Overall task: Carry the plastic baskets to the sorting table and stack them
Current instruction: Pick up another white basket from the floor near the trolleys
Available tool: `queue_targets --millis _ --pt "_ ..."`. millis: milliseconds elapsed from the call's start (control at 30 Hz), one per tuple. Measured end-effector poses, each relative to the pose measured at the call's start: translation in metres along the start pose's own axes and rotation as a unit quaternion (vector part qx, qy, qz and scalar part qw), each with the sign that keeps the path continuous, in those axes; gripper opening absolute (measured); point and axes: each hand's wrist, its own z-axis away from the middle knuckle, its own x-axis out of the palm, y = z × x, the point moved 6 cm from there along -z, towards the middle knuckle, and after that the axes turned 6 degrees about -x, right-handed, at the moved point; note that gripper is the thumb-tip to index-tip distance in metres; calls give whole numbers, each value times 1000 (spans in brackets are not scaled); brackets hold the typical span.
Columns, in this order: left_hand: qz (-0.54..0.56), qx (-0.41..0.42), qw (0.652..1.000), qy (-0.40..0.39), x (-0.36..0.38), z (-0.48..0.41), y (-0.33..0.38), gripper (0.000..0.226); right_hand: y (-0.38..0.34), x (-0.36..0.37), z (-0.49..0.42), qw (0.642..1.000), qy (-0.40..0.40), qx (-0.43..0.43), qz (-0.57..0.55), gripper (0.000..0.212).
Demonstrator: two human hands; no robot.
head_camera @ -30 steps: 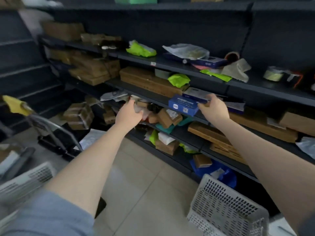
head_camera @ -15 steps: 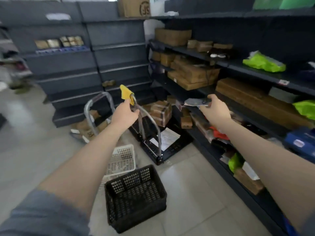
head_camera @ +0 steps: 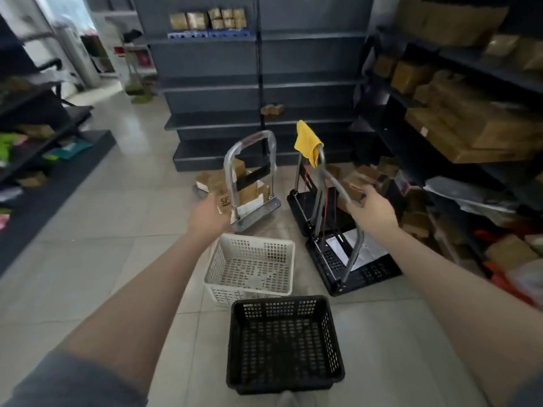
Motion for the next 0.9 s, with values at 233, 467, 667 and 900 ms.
queue_targets --millis 233,467,667,900 --pt "-26 -51 998 9 17 -107 -31 57 -18 95 -104 998 -60 7 -11 46" --pt "-61 -85 994 -31 83 -208 -81 55 7 211 -164 991 -110 71 -22 50" --pt "-78 -79 991 -76 190 -311 -134 54 56 349 -211 979 -136 141 -46 53" --pt "-116 -100 982 -113 331 -409 -235 57 129 513 -243 969 -142 203 -12 53"
